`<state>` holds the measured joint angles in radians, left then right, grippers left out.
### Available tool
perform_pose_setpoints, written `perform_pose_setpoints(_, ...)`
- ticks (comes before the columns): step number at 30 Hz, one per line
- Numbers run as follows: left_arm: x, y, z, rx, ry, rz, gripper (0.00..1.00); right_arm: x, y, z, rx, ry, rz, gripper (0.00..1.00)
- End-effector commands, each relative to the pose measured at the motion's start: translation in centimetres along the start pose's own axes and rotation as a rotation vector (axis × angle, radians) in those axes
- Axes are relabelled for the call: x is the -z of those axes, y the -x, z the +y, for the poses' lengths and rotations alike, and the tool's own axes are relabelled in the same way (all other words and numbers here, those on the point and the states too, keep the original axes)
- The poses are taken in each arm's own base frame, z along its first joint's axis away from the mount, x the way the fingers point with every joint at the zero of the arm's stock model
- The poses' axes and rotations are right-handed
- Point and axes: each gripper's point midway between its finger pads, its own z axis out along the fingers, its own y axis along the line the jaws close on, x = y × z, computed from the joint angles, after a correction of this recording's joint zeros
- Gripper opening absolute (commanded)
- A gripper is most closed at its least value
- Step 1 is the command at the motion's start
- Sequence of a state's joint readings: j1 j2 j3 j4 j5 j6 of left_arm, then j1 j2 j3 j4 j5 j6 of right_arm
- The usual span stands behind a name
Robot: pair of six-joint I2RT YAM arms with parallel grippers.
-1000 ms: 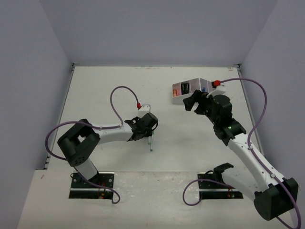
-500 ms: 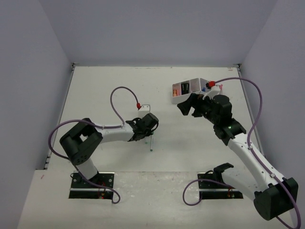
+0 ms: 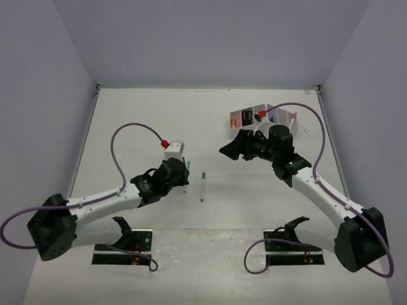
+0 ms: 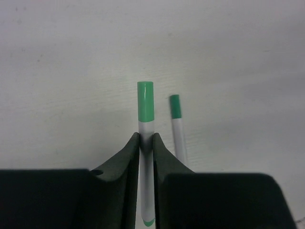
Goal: Sort the stationery into containers
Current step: Pick up the pen from the center of the board.
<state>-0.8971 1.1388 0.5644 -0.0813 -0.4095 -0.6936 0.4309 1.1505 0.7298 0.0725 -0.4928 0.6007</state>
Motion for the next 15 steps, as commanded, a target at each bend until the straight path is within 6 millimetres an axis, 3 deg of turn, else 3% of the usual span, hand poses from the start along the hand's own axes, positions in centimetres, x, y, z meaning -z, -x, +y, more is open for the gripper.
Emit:
perform_pose_setpoints(1,4.5,4.1,-5.5,-0.019,-0.407,-0.223,0.00,-2.3,-1.4,5.4,-0.022,0.215,0.059,0.81)
perform_pose_setpoints(4,7.1,4.6,-7.1,-0.018,-0.564,-0.272,0.00,-3.1,-2.0,7.3,-0.018,0.265,0.083,0.79)
perform_pose_setpoints(7,8.5,5.0,-8.1,-0.023,-0.638,-0.286,0.00,-3.4,-2.1,8.8,-0.004,0.286,0.089,0.78)
perform_pose_setpoints(15,9.6,5.8,-8.9,-0.024,-0.700,-0.325,0.00,-4.1,-4.7,11.0,-0.010,0.343,0.170,0.67)
